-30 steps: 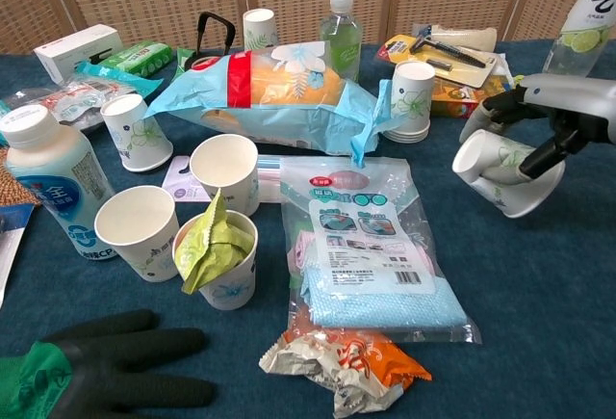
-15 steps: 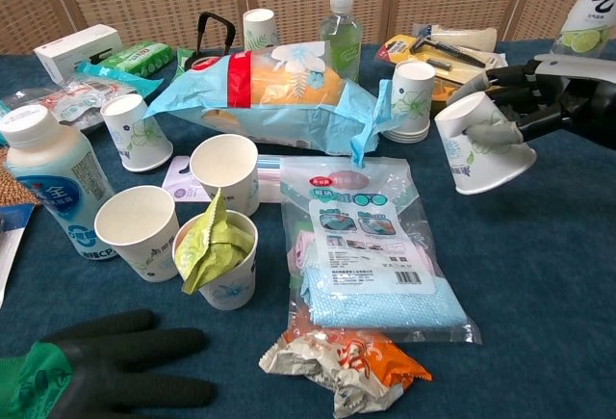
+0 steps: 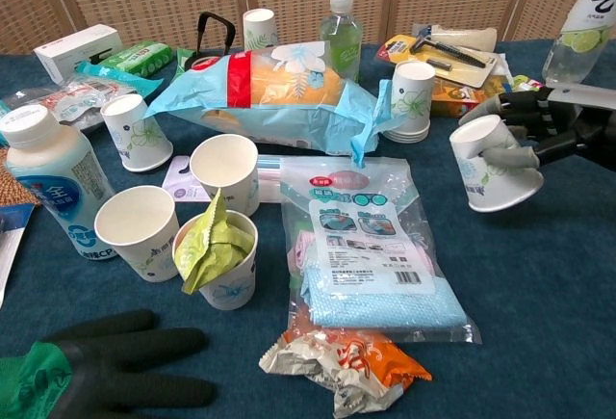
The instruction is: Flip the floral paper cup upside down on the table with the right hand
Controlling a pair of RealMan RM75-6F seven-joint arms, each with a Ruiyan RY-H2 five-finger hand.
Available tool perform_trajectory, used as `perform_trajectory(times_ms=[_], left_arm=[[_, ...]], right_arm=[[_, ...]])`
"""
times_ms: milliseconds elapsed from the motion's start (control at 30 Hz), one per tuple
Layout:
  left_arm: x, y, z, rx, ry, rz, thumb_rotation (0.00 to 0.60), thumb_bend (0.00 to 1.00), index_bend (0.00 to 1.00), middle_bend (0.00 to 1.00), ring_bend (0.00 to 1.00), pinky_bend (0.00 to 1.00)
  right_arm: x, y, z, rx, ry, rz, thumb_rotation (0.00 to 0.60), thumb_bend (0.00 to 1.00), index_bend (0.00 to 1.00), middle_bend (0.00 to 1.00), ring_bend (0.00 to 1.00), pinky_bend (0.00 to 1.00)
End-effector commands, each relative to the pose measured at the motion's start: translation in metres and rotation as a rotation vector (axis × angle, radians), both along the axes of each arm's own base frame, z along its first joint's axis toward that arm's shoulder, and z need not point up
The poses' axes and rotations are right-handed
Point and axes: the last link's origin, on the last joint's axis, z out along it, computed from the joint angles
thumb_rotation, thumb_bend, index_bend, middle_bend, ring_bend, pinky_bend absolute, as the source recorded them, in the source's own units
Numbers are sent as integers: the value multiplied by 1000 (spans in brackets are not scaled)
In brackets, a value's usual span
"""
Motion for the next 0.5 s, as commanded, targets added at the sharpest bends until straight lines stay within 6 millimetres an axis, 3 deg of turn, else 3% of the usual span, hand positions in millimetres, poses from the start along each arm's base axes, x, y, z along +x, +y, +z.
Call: perform_trajectory(times_ms=[33,133,500], left_arm=[[0,-1,0,0,1,-2,600,397,56,149,156,0],[0,-1,1,5,-3,-4,600,397,56,149,156,0],[-3,-2,2,10,-8,-7,600,398,56,150,156,0]], right_arm=[[-7,4,3,10,31,13,600,430,219,215,0,0],[-14,8,8,16,75,25,600,461,129,148,0,0],[-9,19,48,-44,153,75,593,480,23,89,0,0]])
